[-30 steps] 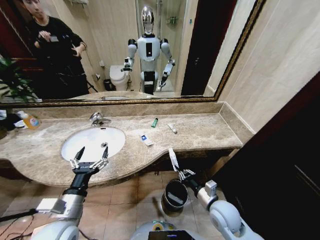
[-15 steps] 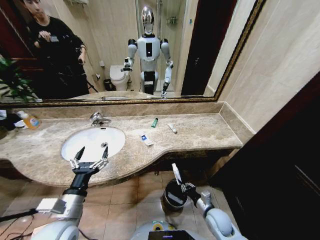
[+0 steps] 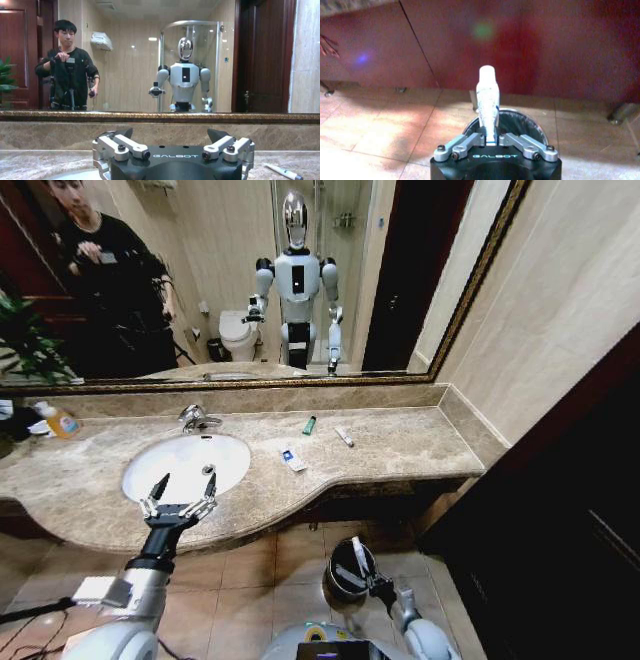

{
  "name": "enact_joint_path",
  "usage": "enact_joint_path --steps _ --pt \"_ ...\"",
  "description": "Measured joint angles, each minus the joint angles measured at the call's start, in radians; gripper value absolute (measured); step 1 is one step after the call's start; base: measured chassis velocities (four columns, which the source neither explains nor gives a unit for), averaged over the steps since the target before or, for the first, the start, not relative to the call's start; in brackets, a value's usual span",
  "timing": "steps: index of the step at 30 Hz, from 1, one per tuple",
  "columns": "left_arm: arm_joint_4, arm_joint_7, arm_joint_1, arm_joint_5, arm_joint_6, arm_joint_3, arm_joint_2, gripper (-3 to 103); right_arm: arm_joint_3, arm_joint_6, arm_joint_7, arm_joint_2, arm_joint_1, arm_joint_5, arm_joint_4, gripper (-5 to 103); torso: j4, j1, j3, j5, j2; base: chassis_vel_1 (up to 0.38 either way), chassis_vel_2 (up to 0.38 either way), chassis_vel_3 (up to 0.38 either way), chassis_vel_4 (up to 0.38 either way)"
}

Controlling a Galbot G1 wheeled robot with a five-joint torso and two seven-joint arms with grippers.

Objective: Pick up the trash from the sink and place it in the trash bin.

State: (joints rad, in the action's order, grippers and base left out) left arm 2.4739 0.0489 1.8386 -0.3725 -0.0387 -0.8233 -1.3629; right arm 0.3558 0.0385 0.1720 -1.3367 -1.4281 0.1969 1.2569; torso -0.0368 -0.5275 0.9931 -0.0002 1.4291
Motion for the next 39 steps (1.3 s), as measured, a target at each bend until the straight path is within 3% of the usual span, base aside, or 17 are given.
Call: enact_joint_path --steps 11,26,28,30,31,34,38,39 --pt "0.0 0.0 0.0 0.0 0.0 0.0 0.0 100 -0.011 0.026 -0.032 -0.083 0.099 -0.053 -0.169 10 -0.0001 0.0 0.0 0.0001 0.0 0.0 0.0 0.0 0.0" --pt "0.0 0.0 0.0 0.0 0.0 0.0 0.0 100 -0.015 0.046 -0.089 -0.097 0.161 -0.089 -0.278 8 0.0 0.0 0.0 0.0001 0.0 0.0 0.0 0.0 0.0" --pt "0.0 0.0 0.0 0.0 0.0 0.0 0.0 100 -0.016 0.048 -0.098 -0.103 0.161 -0.092 -0.28 19 0.0 0.0 0.0 0.0002 0.0 0.0 0.0 0.0 0.0" --pt "0.0 0.0 0.0 0.0 0.0 0.0 0.0 100 -0.016 0.048 -0.101 -0.106 0.161 -0.093 -0.28 19 -0.0001 0.0 0.0 0.0002 0.0 0.0 0.0 0.0 0.0" --pt "0.0 0.0 0.0 0.0 0.0 0.0 0.0 100 -0.017 0.048 -0.104 -0.11 0.159 -0.096 -0.279 30 -0.0001 0.0 0.0 0.0002 0.0 0.0 0.0 0.0 0.0" --pt "0.0 0.0 0.0 0.0 0.0 0.0 0.0 100 -0.019 0.048 -0.106 -0.113 0.155 -0.101 -0.272 35 0.0 0.0 0.0 0.0002 0.0 0.0 0.0 0.0 0.0" --pt "0.0 0.0 0.0 0.0 0.0 0.0 0.0 100 -0.019 0.048 -0.108 -0.115 0.146 -0.111 -0.261 57 -0.0001 0.0 0.0 0.0002 0.0 0.0 0.0 0.0 0.0" --pt "0.0 0.0 0.0 0.0 0.0 0.0 0.0 100 -0.019 0.048 -0.108 -0.115 0.146 -0.111 -0.261 57 -0.0001 0.0 0.0 0.0002 0.0 0.0 0.0 0.0 0.0"
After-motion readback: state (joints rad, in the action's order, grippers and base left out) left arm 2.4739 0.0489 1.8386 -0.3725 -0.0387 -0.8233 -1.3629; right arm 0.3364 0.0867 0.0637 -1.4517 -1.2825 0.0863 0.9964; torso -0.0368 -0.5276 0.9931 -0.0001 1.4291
